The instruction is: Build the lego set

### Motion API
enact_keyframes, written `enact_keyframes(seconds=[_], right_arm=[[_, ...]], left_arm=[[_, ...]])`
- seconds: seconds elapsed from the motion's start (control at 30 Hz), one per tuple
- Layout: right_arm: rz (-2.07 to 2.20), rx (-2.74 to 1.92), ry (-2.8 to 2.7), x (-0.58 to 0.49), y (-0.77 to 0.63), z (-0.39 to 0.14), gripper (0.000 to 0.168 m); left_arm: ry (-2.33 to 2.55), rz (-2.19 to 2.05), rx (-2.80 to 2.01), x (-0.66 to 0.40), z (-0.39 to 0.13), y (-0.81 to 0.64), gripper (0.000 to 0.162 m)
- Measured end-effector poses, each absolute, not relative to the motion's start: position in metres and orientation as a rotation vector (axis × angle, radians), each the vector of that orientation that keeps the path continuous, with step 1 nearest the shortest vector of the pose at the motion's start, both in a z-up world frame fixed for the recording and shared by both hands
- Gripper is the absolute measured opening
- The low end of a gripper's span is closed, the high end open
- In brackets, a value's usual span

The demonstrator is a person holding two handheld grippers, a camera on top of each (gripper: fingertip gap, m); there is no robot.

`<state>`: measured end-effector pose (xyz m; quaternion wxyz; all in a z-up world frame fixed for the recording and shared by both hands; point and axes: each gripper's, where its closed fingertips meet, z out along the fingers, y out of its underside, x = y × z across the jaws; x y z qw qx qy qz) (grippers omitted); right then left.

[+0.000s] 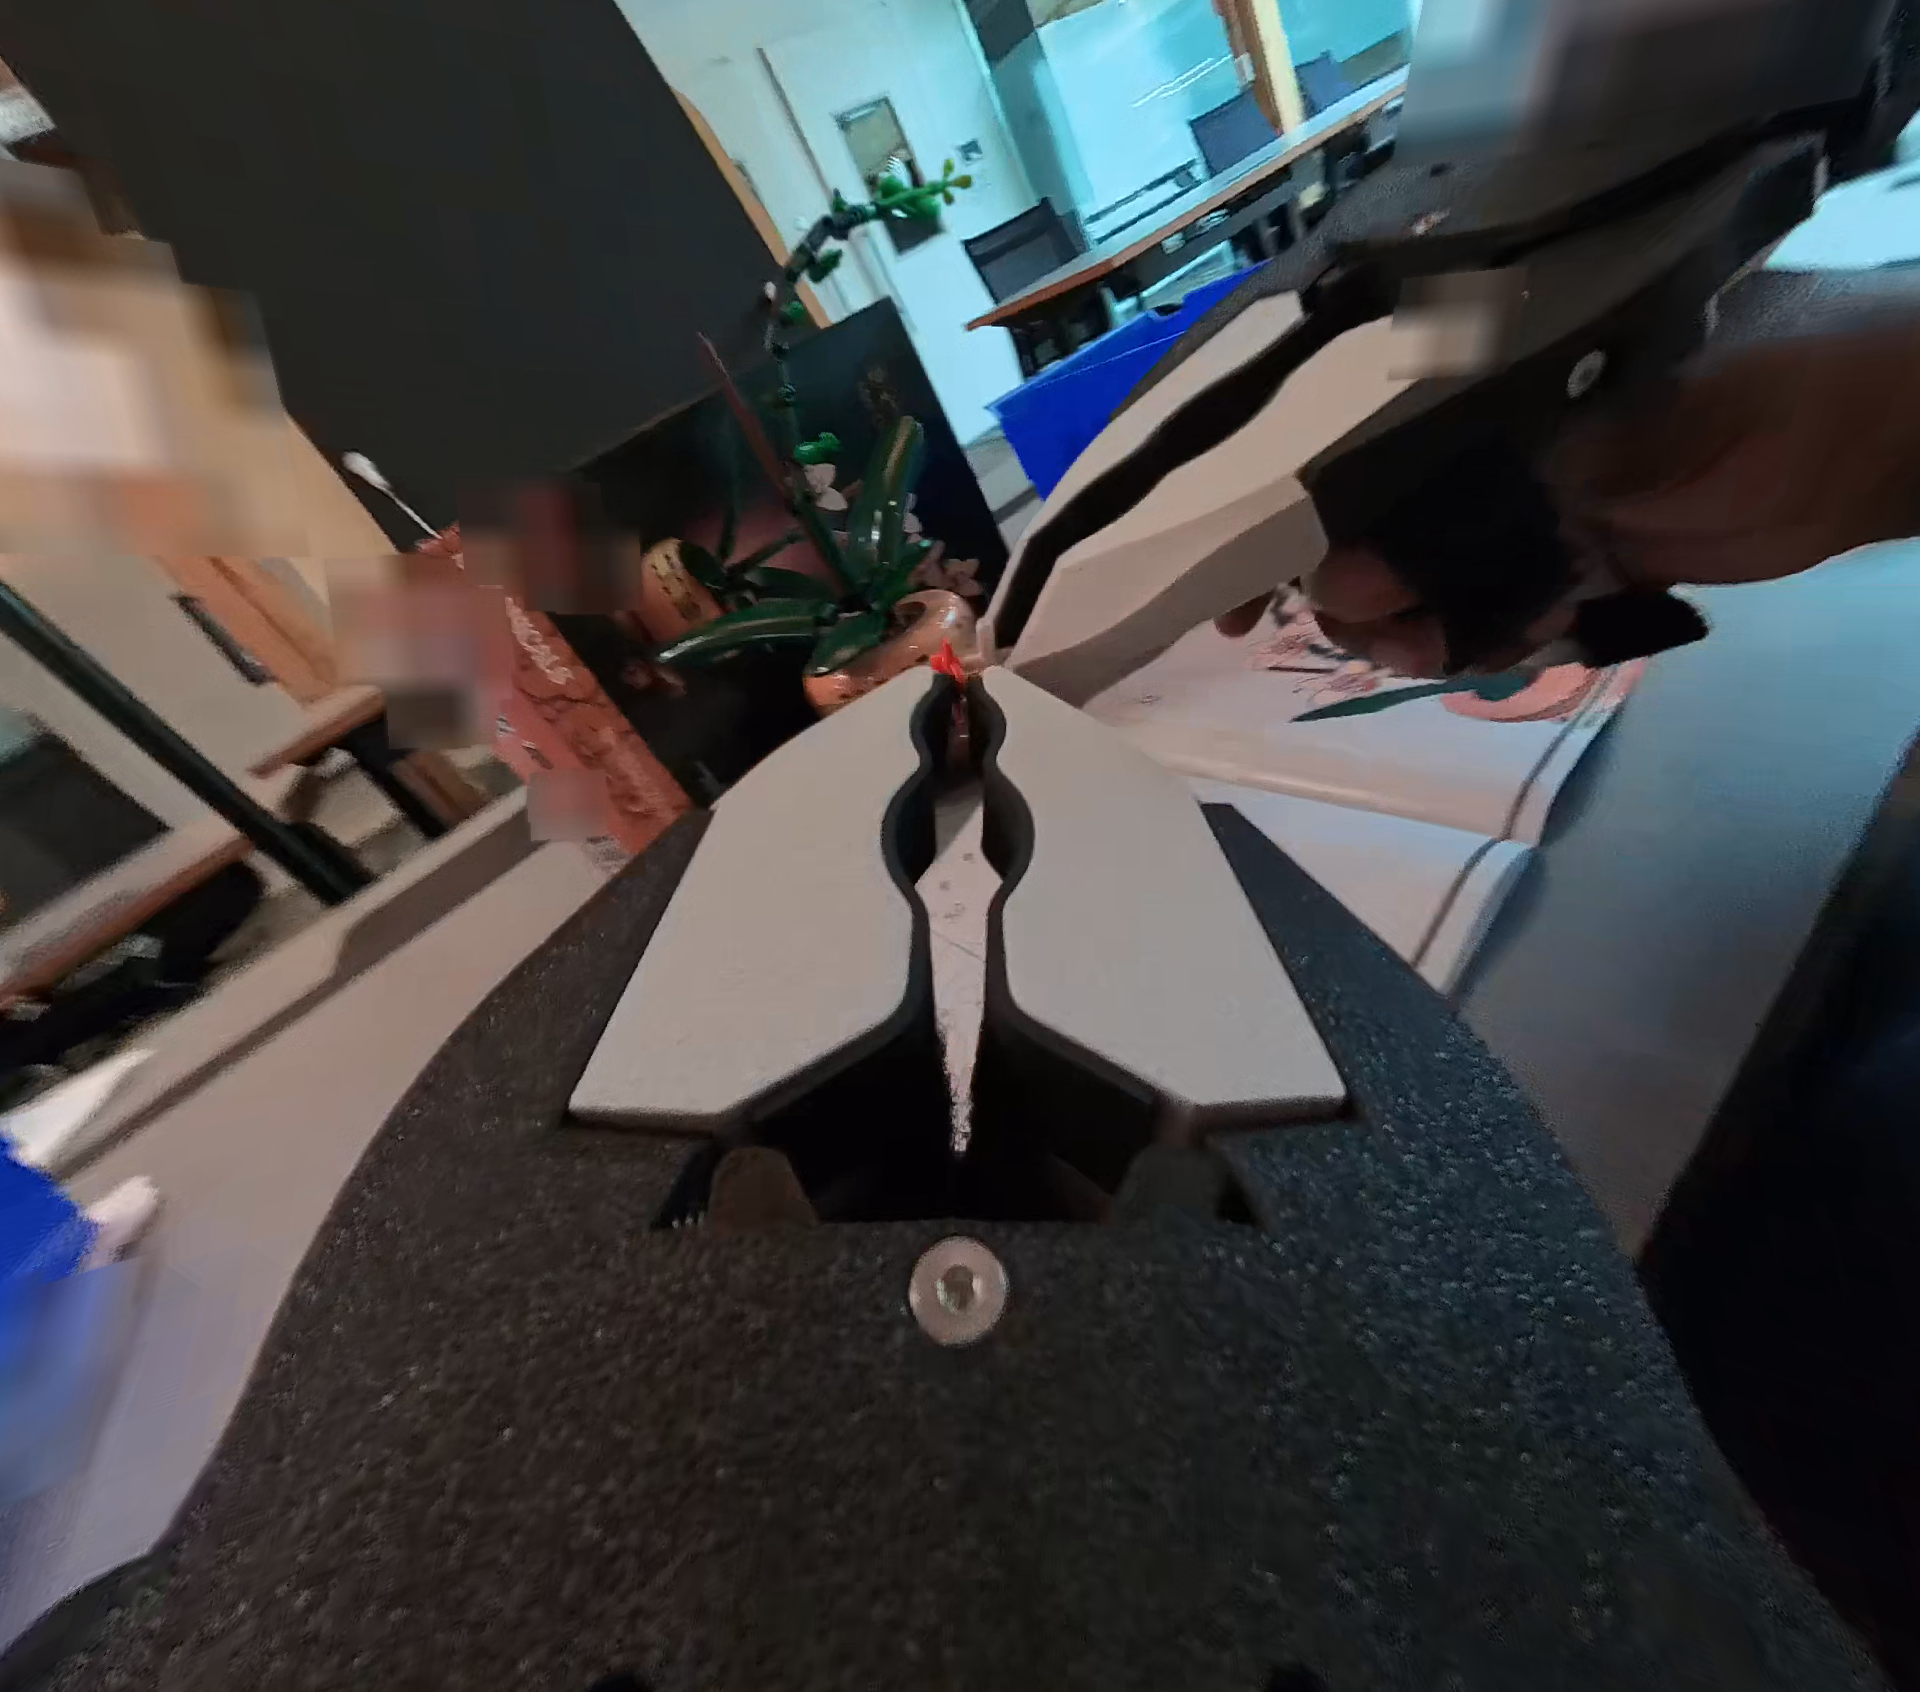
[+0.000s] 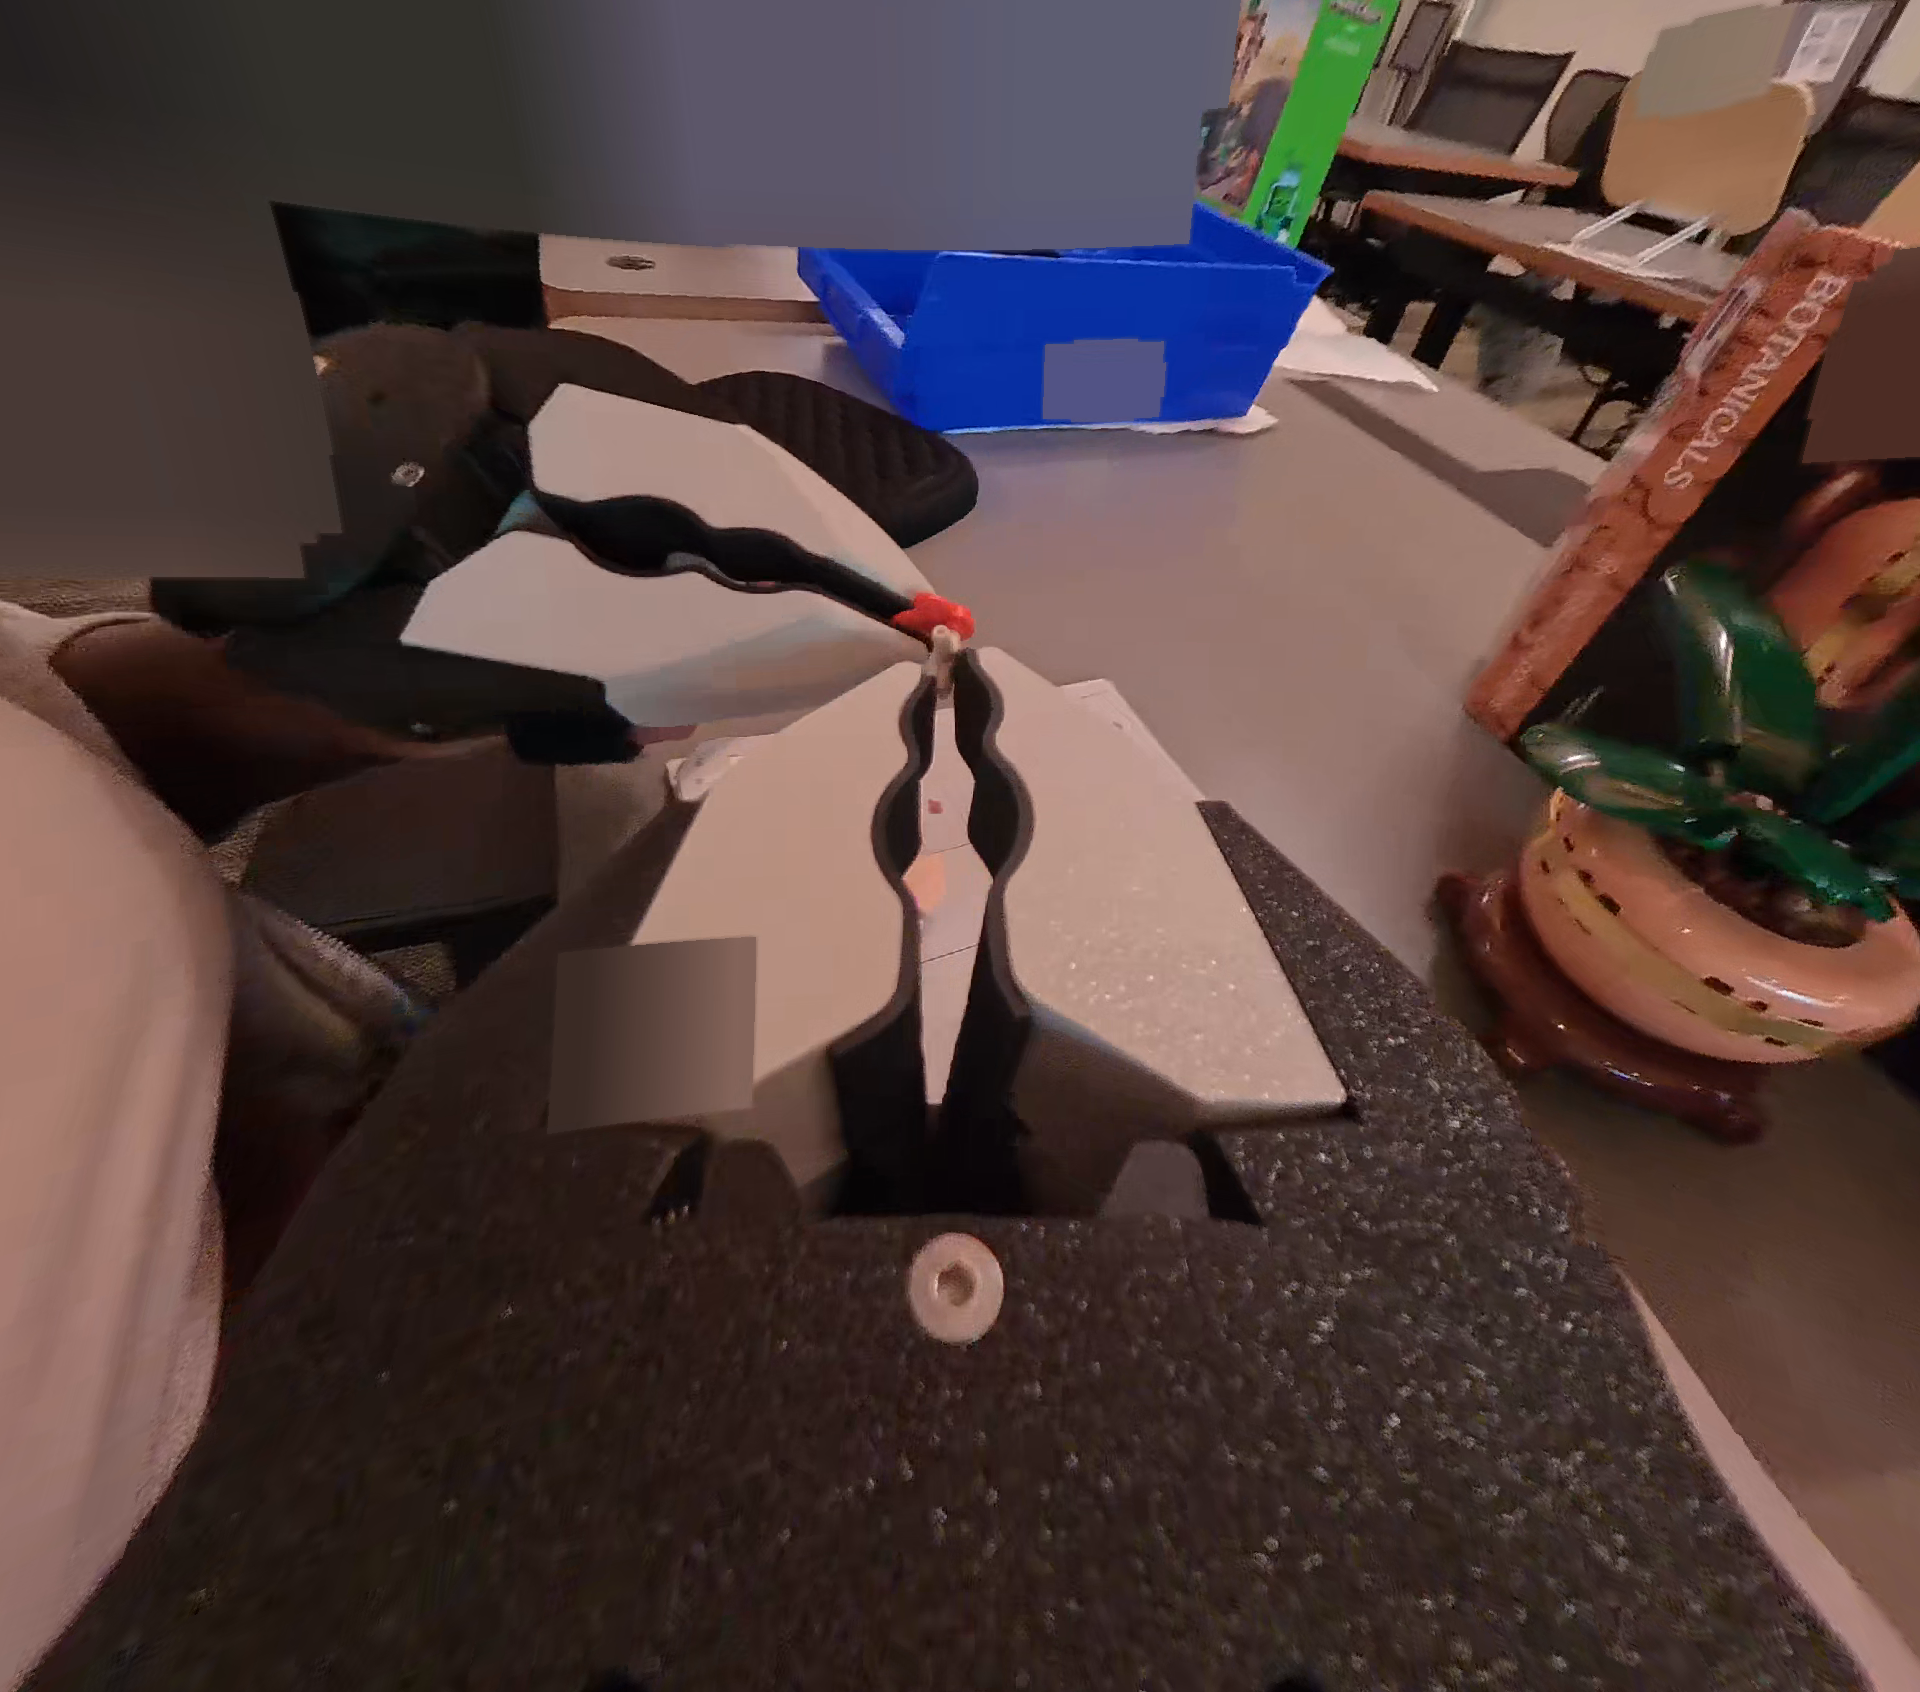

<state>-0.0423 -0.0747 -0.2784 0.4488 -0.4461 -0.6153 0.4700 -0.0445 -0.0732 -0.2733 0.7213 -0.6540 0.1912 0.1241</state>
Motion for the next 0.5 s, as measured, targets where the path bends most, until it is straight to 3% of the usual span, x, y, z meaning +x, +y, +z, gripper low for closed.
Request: enact_keyframes(seconds=[0.23,0.5], right_arm=[[1.199,-1.112,-1.437,-0.045,-0.078,-0.272,0.004],[1.561,-1.23,-1.353,-0.045,-0.089,-0.266,0.002]], left_arm=[[0.458,0.625,-1.295,-0.046,-0.263,-0.078,0.001],[0.449,0.515,-1.189,-0.044,-0.255,-0.086,0.001]])
